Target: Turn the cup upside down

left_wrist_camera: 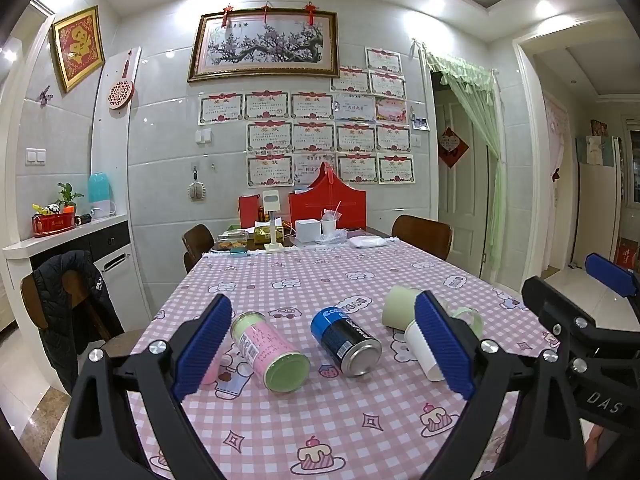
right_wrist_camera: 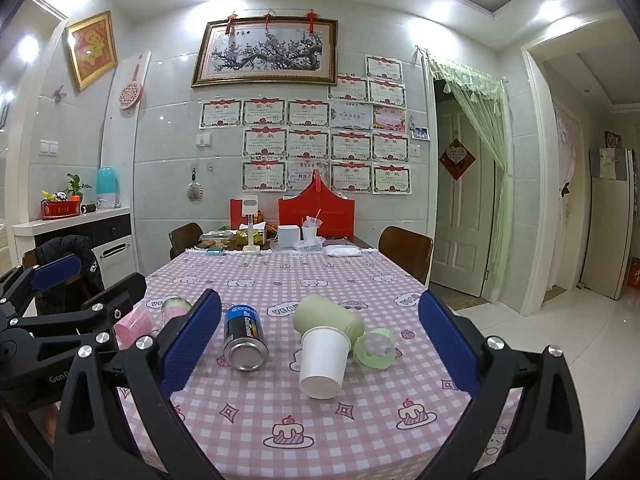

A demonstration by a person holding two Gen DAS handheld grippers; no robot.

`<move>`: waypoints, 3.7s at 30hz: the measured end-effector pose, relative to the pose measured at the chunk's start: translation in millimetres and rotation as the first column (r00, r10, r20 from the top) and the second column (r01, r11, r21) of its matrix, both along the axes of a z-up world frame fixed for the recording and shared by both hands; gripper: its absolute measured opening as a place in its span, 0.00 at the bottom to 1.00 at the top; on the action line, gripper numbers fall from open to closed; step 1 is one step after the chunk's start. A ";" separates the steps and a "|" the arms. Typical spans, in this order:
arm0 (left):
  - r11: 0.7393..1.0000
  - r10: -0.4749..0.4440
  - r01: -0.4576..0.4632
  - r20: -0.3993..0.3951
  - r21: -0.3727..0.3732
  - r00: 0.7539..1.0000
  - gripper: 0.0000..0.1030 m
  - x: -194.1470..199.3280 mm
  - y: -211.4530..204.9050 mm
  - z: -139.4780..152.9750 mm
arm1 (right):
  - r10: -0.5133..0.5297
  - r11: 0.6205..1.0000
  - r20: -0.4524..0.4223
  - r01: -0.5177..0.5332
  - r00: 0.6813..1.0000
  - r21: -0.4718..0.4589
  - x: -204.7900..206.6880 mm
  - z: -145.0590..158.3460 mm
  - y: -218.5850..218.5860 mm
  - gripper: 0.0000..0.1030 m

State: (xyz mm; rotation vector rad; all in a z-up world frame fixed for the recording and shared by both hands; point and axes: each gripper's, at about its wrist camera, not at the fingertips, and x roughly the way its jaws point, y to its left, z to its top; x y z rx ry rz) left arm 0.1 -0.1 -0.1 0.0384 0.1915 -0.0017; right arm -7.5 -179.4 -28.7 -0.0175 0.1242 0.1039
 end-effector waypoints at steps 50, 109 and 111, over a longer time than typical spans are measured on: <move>1.000 0.000 0.001 -0.015 0.008 1.000 0.89 7.1 -2.8 -15.2 | -0.001 1.000 -0.012 0.002 1.000 0.003 7.0 -15.8 -4.6 0.92; 0.980 -0.182 0.200 -0.447 -0.008 0.876 0.89 174.6 -135.4 -119.5 | -0.159 0.970 -0.312 0.207 0.937 0.125 116.5 -91.1 -114.0 0.92; 0.980 -0.174 0.197 -0.465 0.002 0.868 0.89 181.7 -142.4 -125.5 | -0.158 0.969 -0.325 0.210 0.933 0.132 120.0 -94.0 -116.6 0.92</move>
